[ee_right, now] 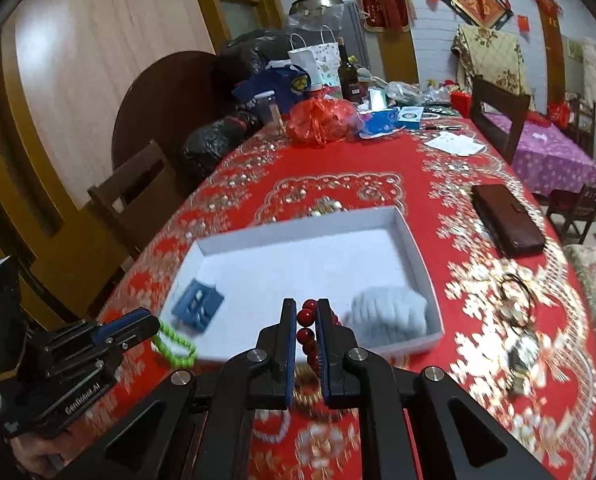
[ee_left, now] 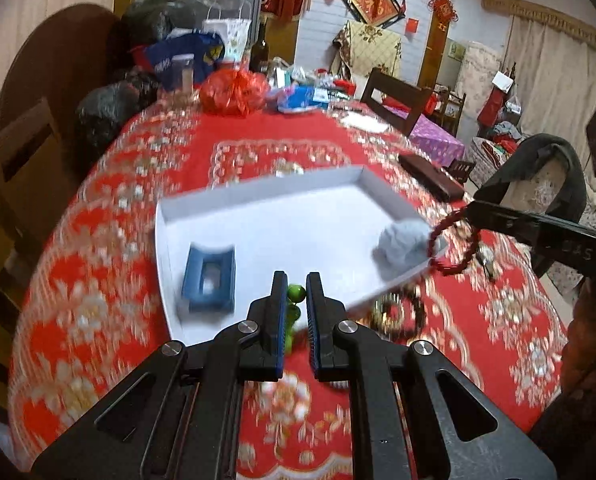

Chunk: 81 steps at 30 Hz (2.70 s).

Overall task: Organize jewelry
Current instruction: 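Lift and carry both bead bracelets over the white tray, then open both tools to release the bracelets into the tray, then withdraw both tools from the tray toward the bangles beside it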

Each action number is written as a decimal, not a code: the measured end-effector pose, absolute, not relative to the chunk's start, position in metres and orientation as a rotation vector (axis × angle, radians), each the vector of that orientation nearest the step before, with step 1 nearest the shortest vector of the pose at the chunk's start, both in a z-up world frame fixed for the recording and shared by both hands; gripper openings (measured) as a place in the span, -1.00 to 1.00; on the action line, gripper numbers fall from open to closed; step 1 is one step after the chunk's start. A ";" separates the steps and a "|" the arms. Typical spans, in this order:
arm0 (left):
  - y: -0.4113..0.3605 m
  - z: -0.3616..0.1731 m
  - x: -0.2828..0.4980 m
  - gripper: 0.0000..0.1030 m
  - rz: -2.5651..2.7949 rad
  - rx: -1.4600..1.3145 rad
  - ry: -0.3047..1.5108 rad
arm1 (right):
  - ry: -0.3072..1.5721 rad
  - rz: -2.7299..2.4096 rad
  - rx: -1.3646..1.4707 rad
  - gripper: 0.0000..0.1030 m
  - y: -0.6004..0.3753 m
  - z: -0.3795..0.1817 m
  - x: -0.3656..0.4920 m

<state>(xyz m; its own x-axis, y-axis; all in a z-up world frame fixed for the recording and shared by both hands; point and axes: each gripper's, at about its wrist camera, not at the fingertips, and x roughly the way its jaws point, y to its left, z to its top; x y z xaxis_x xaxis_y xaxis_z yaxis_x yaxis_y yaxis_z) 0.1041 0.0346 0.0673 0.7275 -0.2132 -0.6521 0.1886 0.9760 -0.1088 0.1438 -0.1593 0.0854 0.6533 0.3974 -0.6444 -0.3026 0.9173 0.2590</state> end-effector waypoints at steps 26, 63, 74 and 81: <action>0.021 0.017 0.275 -0.85 -0.059 -0.013 0.874 | 0.868 0.420 0.235 -0.83 -0.155 0.022 0.277; 0.041 0.034 0.100 -0.03 -0.127 -0.056 0.766 | 0.831 0.229 0.197 -0.21 -0.201 0.034 0.124; 0.033 -0.026 0.062 -0.03 -0.123 -0.030 0.847 | 1.013 0.103 0.101 0.36 -0.171 -0.021 0.081; 0.041 -0.039 0.063 0.09 -0.094 -0.066 0.874 | 1.043 0.082 -0.043 0.74 -0.147 -0.046 0.074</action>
